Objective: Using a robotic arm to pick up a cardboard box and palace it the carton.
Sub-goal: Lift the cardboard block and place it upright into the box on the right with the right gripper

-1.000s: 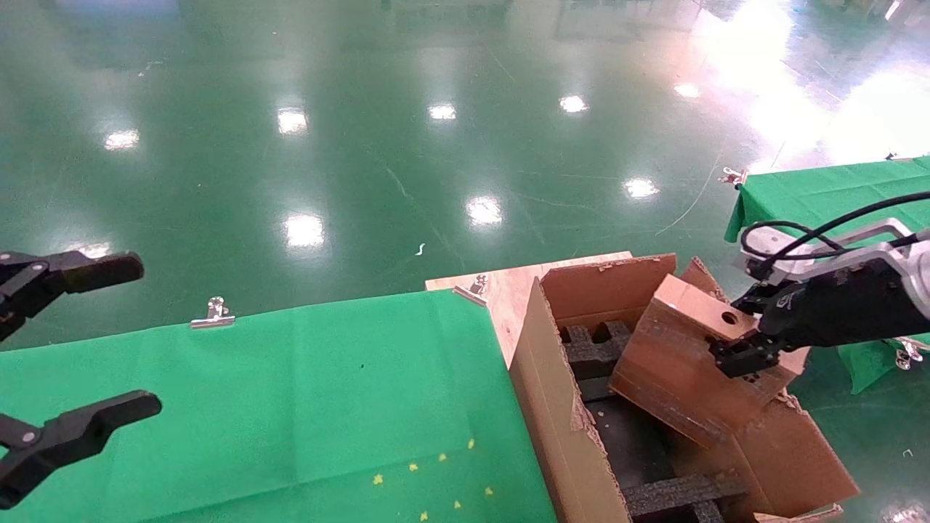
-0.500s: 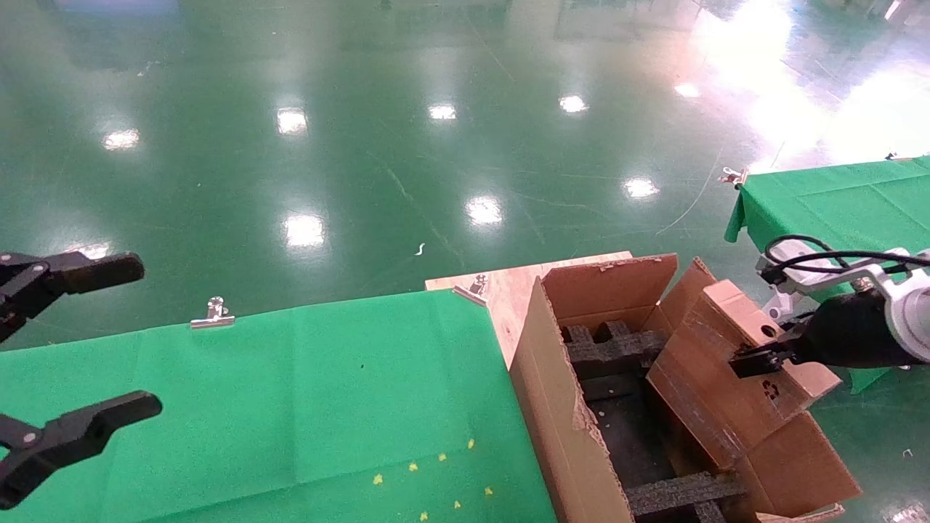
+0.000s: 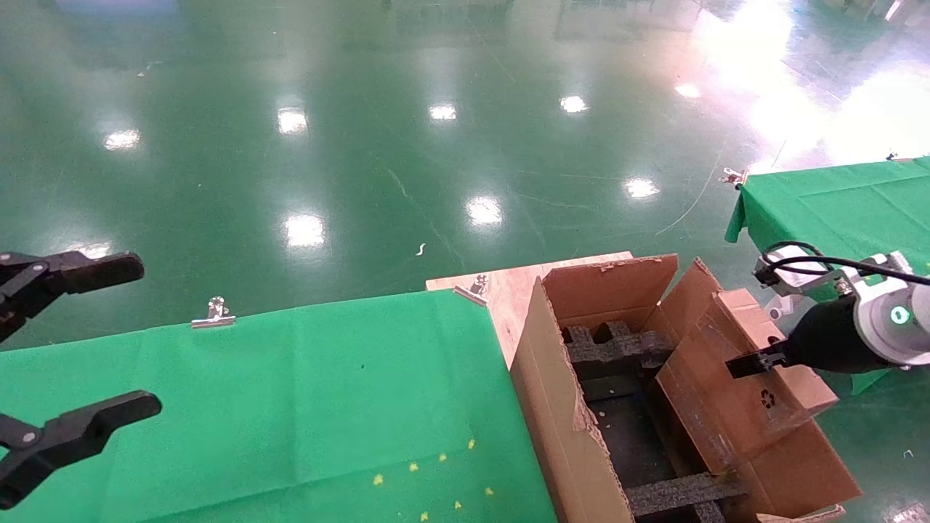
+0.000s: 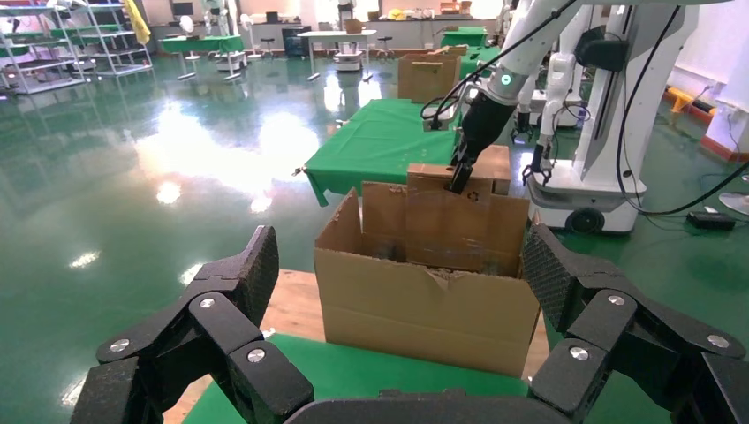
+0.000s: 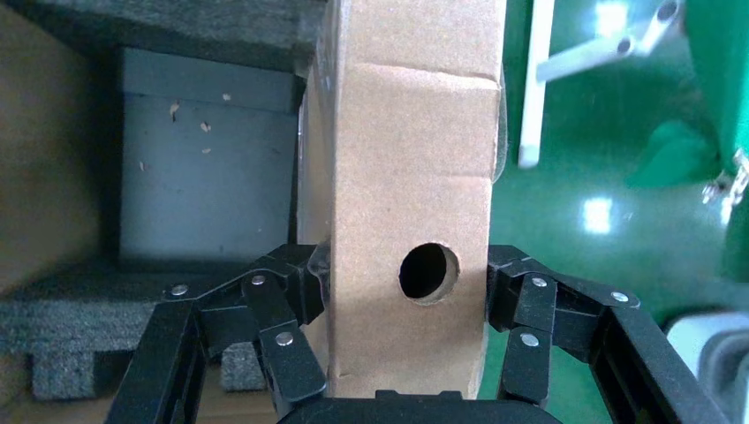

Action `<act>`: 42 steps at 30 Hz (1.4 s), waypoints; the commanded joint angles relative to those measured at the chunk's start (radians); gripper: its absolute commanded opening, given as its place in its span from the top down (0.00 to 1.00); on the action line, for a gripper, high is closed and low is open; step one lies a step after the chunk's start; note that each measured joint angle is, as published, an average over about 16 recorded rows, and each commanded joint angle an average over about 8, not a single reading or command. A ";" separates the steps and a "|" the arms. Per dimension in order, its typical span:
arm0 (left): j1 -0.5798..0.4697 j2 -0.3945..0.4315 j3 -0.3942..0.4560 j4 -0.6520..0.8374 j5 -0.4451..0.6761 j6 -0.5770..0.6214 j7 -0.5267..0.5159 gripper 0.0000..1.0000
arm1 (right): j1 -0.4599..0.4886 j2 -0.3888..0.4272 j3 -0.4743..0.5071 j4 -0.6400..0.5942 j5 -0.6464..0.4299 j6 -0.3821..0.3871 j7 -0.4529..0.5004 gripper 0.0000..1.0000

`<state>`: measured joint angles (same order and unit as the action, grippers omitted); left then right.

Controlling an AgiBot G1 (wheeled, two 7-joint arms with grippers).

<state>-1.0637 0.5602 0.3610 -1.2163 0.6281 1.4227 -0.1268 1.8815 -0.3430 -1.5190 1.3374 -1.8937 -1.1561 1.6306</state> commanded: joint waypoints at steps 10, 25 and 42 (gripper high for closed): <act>0.000 0.000 0.000 0.000 0.000 0.000 0.000 0.00 | -0.039 -0.031 -0.016 -0.004 -0.046 0.031 0.122 1.00; 0.000 0.000 0.000 0.000 0.000 0.000 0.000 0.00 | -0.114 -0.067 -0.045 -0.039 -0.080 0.112 0.162 1.00; 0.000 0.000 0.000 0.000 0.000 0.000 0.000 0.00 | -0.210 -0.152 -0.068 -0.189 -0.039 0.239 0.091 1.00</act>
<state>-1.0637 0.5602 0.3610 -1.2163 0.6281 1.4227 -0.1268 1.6727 -0.4970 -1.5872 1.1465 -1.9335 -0.9194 1.7214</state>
